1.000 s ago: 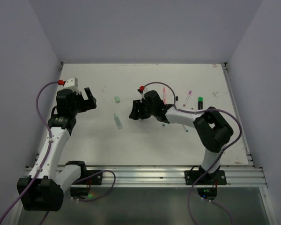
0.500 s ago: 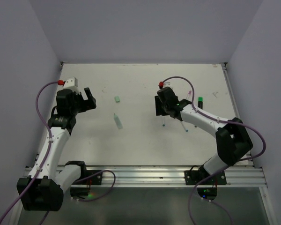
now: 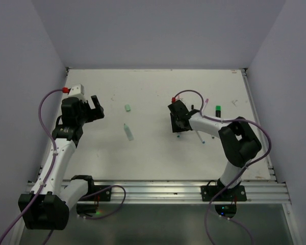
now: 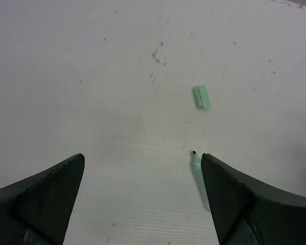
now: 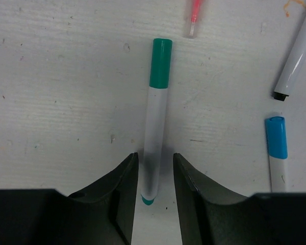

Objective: Open the pen caps

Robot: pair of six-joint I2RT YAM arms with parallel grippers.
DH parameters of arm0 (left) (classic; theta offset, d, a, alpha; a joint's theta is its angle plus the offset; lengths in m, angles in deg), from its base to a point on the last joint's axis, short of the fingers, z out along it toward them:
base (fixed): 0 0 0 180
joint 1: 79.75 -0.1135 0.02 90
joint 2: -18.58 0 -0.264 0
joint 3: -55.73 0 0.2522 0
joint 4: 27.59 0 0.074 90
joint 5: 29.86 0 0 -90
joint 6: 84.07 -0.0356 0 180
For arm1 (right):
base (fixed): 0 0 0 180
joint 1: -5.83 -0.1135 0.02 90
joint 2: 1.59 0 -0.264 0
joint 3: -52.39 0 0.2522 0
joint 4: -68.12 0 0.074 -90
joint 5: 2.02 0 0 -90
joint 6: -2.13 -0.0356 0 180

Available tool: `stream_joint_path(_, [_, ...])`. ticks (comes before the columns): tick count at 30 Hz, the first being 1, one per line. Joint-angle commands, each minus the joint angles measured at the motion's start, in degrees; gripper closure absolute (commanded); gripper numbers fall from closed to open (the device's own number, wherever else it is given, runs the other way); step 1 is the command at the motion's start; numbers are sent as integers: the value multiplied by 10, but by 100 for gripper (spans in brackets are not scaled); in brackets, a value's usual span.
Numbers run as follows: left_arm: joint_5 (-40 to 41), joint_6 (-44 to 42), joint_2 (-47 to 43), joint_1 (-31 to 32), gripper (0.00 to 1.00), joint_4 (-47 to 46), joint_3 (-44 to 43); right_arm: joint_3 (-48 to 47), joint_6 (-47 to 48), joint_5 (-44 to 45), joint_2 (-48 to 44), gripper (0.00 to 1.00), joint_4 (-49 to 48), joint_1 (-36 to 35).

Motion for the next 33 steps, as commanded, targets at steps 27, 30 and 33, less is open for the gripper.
stream_joint_path(27, [-229,160,-20,89,0,-73,28,125,46,16,-205,100,-202,-182])
stream_joint_path(30, [-196,200,-13,150,4,-99,34,140,47,3,-233,100,-241,-205])
stream_joint_path(33, [-172,232,-5,184,8,-128,46,148,52,2,-257,100,-263,-225])
